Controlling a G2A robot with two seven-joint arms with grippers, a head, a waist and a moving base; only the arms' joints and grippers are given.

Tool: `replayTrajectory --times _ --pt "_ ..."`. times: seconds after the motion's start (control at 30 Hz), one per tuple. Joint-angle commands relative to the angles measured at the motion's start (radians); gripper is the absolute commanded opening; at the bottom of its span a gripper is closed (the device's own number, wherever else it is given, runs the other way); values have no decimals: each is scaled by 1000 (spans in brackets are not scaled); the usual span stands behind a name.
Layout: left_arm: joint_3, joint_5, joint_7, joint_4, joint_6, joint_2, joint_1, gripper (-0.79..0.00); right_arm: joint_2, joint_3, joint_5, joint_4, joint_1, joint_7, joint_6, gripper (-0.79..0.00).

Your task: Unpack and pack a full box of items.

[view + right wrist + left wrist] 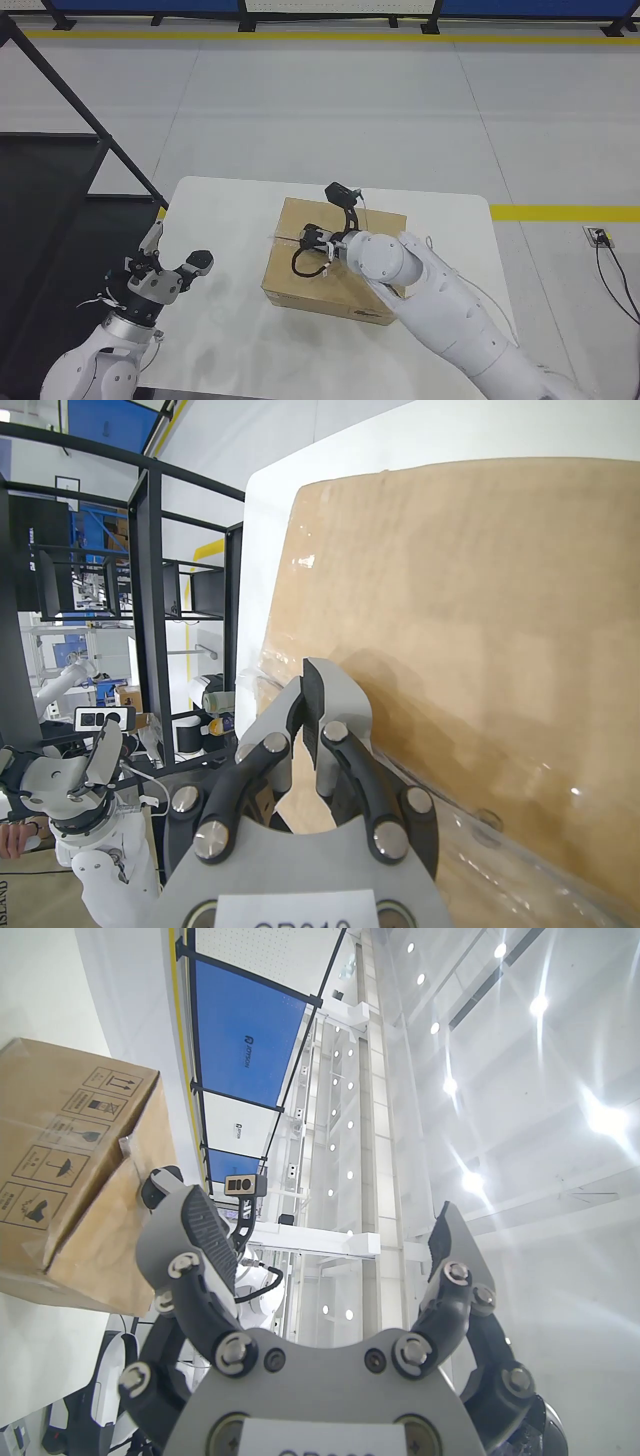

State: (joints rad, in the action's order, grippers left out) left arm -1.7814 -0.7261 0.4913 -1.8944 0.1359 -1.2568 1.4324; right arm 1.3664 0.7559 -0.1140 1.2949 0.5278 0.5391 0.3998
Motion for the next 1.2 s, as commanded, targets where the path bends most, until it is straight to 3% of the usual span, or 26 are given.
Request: replayTrajectory --times 0.0,0.4,1.17 --pt "6 4 3 2 7 2 -11 0 -20 40 -39 67 49 5 36 -785" --pt "34 17 6 9 28 9 -52 0 -86 220 -183 222 210 67 190 -785" --pt "87 47 -11 24 63 22 -119 0 -145 463 -221 425 478 88 208 -785"
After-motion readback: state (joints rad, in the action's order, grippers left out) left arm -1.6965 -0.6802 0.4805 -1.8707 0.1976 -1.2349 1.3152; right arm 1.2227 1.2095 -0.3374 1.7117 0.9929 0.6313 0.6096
